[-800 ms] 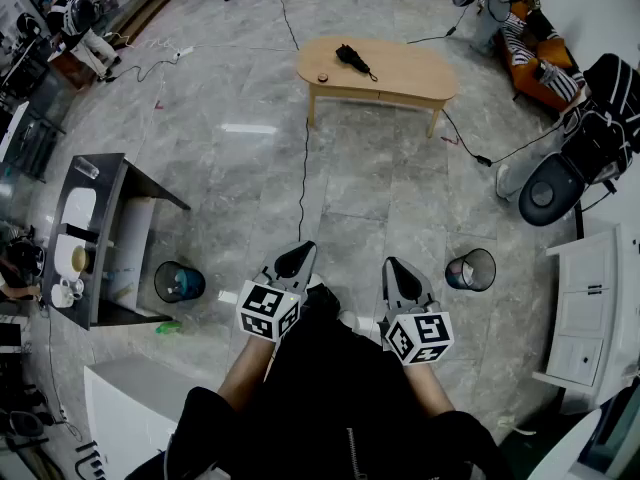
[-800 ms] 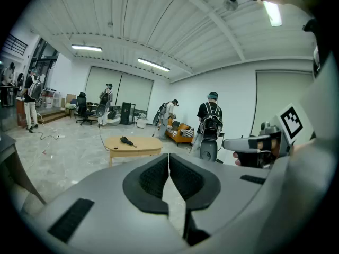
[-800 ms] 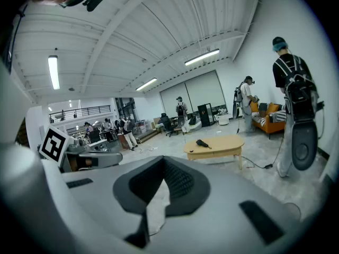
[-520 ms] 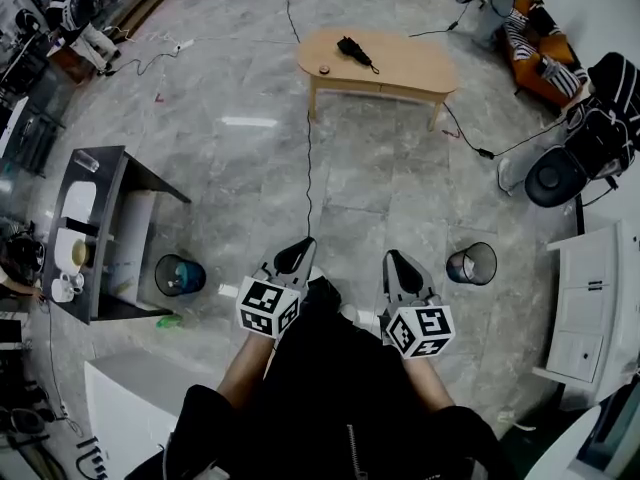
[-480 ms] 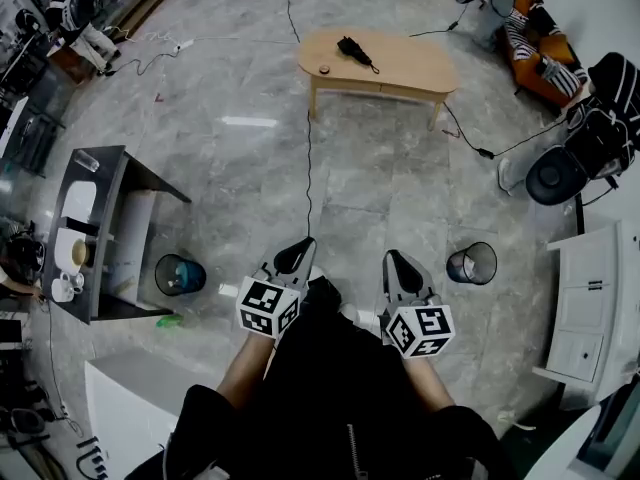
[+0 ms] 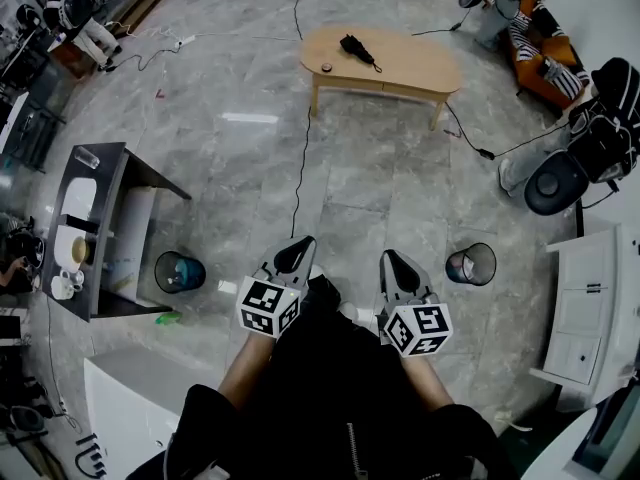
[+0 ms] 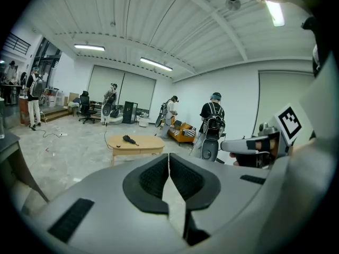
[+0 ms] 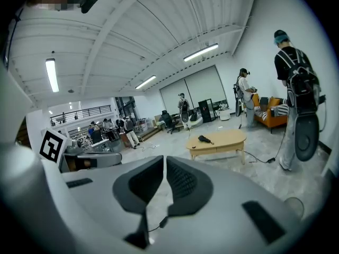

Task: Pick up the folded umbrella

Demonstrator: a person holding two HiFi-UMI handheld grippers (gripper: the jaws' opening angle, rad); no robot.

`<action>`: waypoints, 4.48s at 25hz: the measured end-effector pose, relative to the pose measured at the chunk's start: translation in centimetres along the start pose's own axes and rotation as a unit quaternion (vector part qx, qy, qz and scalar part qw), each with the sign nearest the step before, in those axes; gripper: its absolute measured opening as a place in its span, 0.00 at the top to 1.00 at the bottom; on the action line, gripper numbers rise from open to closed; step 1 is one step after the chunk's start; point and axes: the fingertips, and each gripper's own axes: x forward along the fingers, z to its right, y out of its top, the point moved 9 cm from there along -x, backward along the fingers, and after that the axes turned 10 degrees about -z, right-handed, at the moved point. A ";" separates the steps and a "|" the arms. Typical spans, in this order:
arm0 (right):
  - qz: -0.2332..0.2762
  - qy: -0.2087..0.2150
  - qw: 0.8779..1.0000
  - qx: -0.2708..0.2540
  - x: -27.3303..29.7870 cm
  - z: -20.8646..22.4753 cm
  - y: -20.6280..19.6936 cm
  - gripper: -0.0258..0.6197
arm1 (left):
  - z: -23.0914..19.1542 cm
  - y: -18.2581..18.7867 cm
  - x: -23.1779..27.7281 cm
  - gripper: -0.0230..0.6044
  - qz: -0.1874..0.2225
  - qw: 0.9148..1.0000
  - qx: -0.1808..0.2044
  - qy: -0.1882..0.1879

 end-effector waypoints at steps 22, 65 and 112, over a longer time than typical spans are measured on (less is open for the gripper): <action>-0.008 -0.004 1.000 0.000 6.9 2.3 5.2 0.94 | -5.0 4.9 6.6 0.93 -0.003 1.000 -0.004 -0.020; -0.042 -0.002 0.999 -0.025 15.6 -1.4 7.2 0.94 | -13.2 5.6 8.2 0.93 -0.002 1.000 -0.015 -0.015; -0.039 0.059 0.997 -0.029 32.4 19.1 23.8 0.94 | -17.2 21.0 31.3 0.93 -0.032 0.999 -0.022 0.038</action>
